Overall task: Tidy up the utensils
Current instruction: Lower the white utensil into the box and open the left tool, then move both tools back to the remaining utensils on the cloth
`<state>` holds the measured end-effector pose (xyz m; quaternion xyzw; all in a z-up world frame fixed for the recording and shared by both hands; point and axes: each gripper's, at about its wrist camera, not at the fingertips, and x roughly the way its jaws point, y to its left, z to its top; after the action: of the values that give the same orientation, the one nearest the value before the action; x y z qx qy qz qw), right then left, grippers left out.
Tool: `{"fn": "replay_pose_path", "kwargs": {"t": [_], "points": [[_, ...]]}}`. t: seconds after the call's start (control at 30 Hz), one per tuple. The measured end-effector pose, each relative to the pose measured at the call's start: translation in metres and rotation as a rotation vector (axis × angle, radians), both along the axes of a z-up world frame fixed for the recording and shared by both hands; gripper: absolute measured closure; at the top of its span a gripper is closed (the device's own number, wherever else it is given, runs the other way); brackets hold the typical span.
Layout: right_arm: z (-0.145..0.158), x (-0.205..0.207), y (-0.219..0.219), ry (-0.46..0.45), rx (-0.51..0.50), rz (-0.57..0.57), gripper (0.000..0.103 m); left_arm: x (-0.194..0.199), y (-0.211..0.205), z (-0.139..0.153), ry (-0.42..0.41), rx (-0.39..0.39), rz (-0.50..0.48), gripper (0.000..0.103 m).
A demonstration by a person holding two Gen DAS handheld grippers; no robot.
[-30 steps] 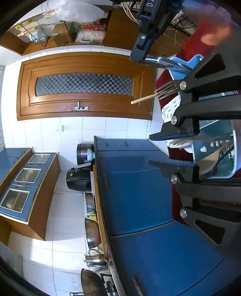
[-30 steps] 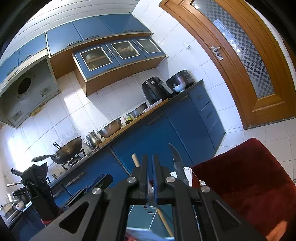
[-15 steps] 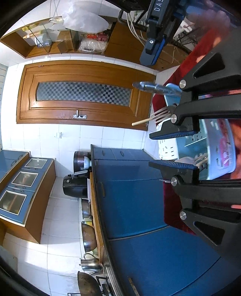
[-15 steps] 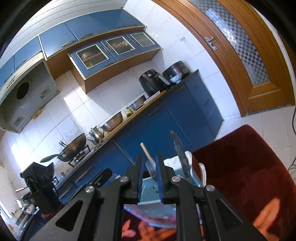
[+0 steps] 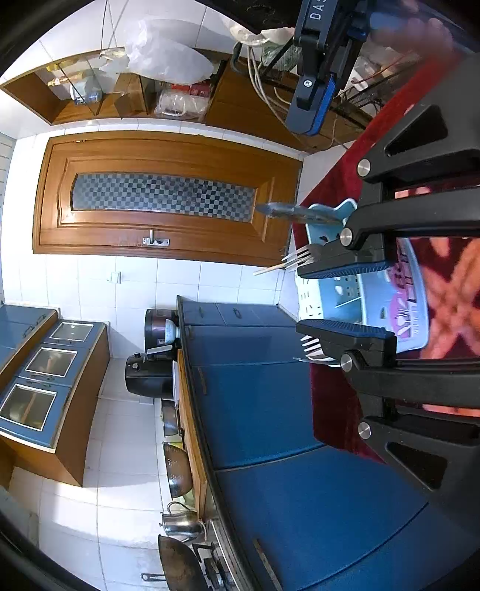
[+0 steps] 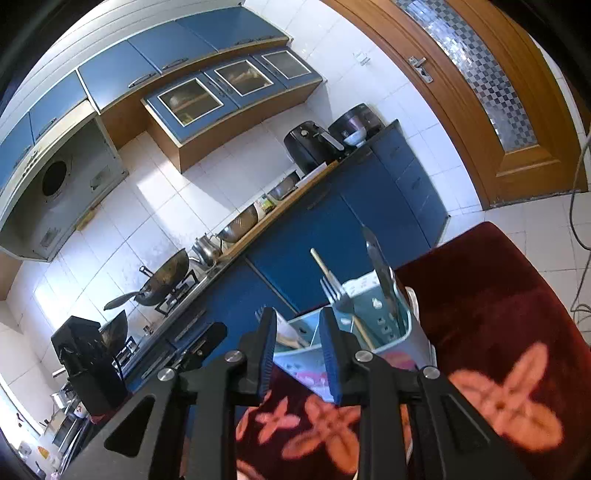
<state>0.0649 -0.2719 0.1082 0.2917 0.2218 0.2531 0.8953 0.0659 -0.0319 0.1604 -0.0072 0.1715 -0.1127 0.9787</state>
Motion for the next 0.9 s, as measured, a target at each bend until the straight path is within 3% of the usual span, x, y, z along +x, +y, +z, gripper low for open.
{"fn": "replay_pose_path", "kwargs": {"t": [0.43, 0.9], "points": [[-0.016, -0.048, 0.007, 0.123, -0.118, -0.008, 0.071, -0.050, 0.002, -0.011, 0.110, -0.001, -0.030, 0.081], [-0.071, -0.070, 0.023, 0.265, -0.327, 0.003, 0.066, -0.069, 0.005, -0.063, 0.311, -0.041, -0.065, 0.081]]}}
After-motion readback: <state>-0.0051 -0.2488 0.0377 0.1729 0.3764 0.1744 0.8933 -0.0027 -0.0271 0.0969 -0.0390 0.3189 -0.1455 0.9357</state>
